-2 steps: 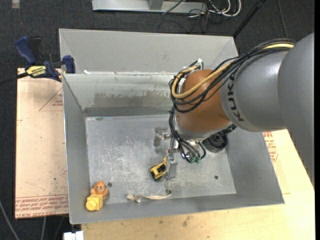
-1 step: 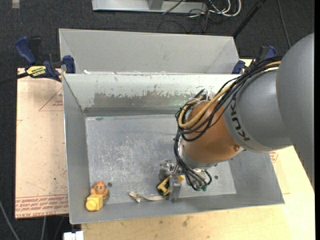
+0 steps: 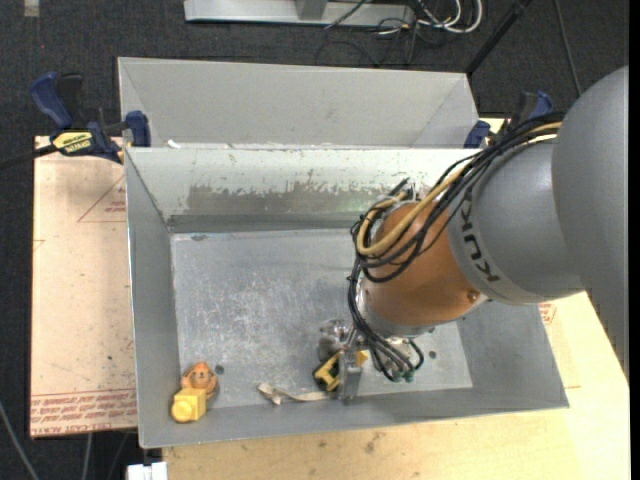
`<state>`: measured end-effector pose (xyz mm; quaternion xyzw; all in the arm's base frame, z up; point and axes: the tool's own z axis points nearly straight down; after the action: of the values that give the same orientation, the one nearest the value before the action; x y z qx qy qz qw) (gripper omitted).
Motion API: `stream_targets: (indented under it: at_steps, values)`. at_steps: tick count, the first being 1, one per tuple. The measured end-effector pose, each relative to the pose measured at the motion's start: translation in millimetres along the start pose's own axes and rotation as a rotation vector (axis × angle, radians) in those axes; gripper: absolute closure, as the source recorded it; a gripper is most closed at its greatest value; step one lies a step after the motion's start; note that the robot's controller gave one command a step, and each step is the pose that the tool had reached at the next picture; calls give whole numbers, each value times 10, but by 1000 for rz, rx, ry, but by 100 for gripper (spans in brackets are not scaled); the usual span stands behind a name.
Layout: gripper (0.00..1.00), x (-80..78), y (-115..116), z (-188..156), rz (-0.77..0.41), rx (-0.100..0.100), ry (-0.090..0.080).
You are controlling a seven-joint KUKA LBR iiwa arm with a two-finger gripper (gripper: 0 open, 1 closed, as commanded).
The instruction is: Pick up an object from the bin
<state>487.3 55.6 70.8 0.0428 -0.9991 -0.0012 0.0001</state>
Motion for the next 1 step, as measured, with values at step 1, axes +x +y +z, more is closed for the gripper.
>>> stream_targets:
  at_steps: [1]
  values:
    - [100, 2, -24, -462, -1, 1, 7]
